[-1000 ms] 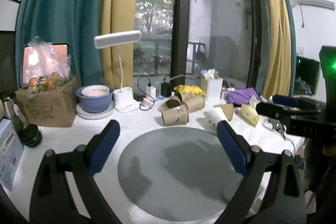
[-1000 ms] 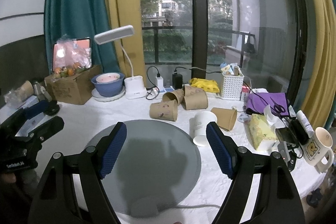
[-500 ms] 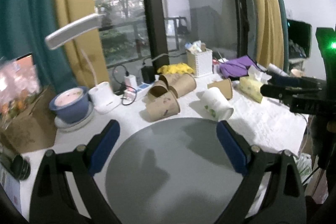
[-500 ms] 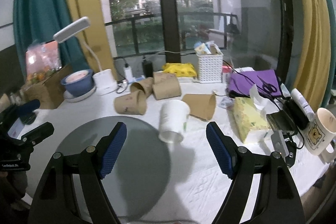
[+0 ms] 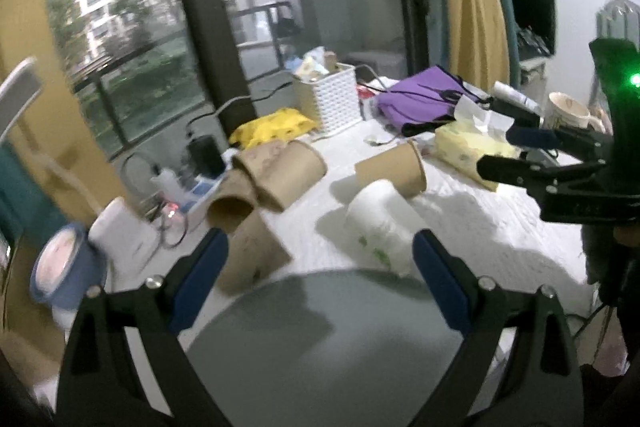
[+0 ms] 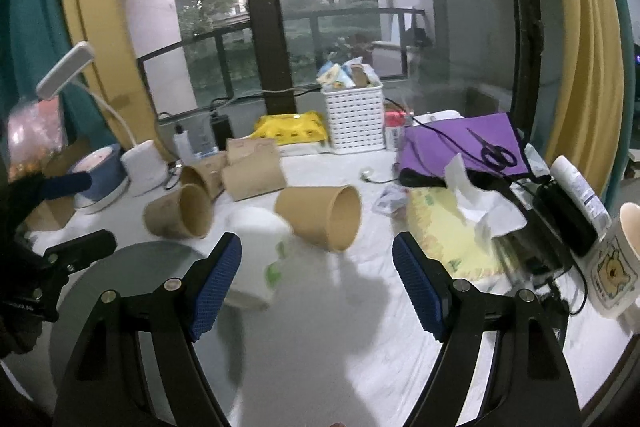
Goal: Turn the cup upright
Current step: 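Reach the left tool toward a brown paper cup lying on its side and grasp it, then lift the brown cup with the left tool and rotate it upright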
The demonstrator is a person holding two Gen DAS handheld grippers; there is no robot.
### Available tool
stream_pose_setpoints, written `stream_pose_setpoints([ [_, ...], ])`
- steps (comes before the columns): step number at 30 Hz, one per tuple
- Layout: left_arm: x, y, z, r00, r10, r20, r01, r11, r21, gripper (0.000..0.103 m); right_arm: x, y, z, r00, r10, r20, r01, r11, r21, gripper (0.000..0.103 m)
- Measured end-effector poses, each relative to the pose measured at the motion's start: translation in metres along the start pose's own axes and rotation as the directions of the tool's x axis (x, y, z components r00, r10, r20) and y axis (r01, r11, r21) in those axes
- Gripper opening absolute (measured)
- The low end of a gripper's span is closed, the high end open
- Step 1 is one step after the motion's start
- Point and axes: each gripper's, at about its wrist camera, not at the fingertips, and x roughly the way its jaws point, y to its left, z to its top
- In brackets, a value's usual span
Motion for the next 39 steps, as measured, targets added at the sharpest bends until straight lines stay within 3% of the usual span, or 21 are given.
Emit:
stream_pose_setpoints([
  [7,0.07,-0.027,0.041,0.996,-0.052,-0.071,0.064,0.982,0.18,0.094,0.026,-0.024,0.007,1.0,-0.001,-0.018,0.001,1.0,-0.011,0.081],
  [13,0.122,-0.046,0.068,0.985,-0.079,-0.155,0.119,0.955,0.271,0.094,0.045,-0.04,0.013,0.999,0.012,-0.033,-0.011,1.0,0.016,0.081],
  [18,0.156,-0.065,0.077,0.968,-0.084,-0.237,0.175,0.902,0.394,0.094,0.057,-0.051,0.017,0.999,0.026,-0.041,-0.024,0.999,0.039,0.081],
  [25,0.199,-0.084,0.074,0.932,-0.072,-0.355,0.266,0.802,0.535,0.094,0.066,-0.061,0.023,0.998,0.046,-0.036,-0.044,0.997,0.059,0.081],
  [32,0.224,-0.087,0.081,0.931,-0.082,-0.356,0.275,0.797,0.537,0.094,0.07,-0.066,0.026,0.998,0.054,-0.032,-0.052,0.996,0.075,0.081],
  [34,0.227,-0.088,0.082,0.929,-0.098,-0.356,0.289,0.793,0.537,0.086,0.072,-0.068,0.026,0.998,0.049,-0.039,-0.046,0.996,0.08,0.081],
  [36,0.23,-0.088,0.08,0.923,-0.097,-0.373,0.3,0.788,0.538,0.068,0.075,-0.069,0.025,0.998,0.042,-0.048,-0.038,0.995,0.087,0.081],
  [39,0.232,-0.087,0.077,0.927,-0.087,-0.364,0.289,0.787,0.546,0.065,0.076,-0.07,0.023,0.998,0.029,-0.057,-0.024,0.996,0.09,0.081],
])
